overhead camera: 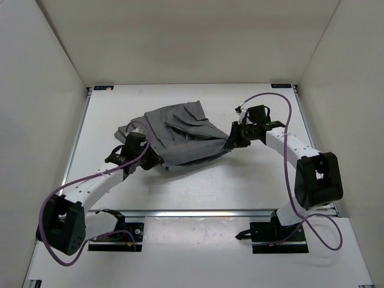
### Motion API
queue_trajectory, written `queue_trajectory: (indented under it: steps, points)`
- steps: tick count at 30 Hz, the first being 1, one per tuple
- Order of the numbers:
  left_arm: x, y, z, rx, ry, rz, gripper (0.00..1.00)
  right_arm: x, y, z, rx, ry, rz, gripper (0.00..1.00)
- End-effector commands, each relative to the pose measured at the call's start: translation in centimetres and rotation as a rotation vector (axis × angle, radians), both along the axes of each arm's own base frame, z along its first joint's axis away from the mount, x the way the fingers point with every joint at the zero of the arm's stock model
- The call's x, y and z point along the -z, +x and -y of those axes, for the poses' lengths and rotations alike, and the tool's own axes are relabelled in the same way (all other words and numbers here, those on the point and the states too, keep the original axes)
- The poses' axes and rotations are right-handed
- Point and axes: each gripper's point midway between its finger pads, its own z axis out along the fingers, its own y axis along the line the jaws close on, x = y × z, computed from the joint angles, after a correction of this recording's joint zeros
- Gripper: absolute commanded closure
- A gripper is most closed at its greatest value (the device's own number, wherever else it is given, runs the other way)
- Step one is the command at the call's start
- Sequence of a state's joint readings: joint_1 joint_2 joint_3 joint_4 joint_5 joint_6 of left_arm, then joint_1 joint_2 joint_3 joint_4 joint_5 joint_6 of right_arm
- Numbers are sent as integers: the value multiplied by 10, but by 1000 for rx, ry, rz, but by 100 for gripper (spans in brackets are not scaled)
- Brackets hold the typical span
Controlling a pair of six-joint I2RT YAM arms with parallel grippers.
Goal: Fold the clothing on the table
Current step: Flatten the skirt out
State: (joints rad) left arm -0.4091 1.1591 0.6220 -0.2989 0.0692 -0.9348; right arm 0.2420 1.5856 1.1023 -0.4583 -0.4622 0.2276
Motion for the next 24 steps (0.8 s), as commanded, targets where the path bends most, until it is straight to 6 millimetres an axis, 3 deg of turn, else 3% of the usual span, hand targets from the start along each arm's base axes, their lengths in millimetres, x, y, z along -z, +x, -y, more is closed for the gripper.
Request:
queue_trajectory:
  steps: [1,4,7,8,10,11,13,14,16,17,18,19,20,21,22,23,24]
  points:
    - [26,-31,-24,128,164,-147,100,-6,-9,-5,4,64,35,100]
    - [39,-38,-23,164,153,-192,100,15,-35,-17,-32,118,-52,100]
    - [39,-14,-27,180,139,-176,100,12,-33,-27,-79,153,-61,100]
    - [33,6,-25,178,150,-170,100,3,-17,-29,-80,146,-17,100]
    - [-8,68,-26,206,206,-54,100,-35,26,-33,-84,161,104,100]
    - [-3,81,-29,219,224,-99,100,-39,40,-30,-78,157,115,100]
    - [-82,159,-21,245,251,89,100,-117,101,-21,-63,191,294,100]
    - [-83,170,-19,271,280,64,100,-125,114,-17,-60,197,294,99]
    - [-220,227,-1,250,312,374,100,-235,150,-1,-33,222,530,100]
    - [-218,233,7,260,383,354,100,-251,157,7,-14,215,566,99]
    - [-286,238,9,220,394,520,100,-298,156,16,-6,212,690,100]
    - [-313,235,7,162,433,588,100,-311,159,32,38,187,731,100]
    - [-353,223,3,120,416,693,100,-331,156,40,59,164,805,100]
    - [-362,215,-5,98,416,741,100,-330,151,51,83,136,818,100]
    - [-311,216,-7,123,449,648,100,-307,154,62,119,115,773,100]
    - [-305,204,-20,90,459,664,100,-279,148,75,152,102,706,100]
    - [-316,194,-28,68,451,702,100,-278,136,75,148,108,713,100]
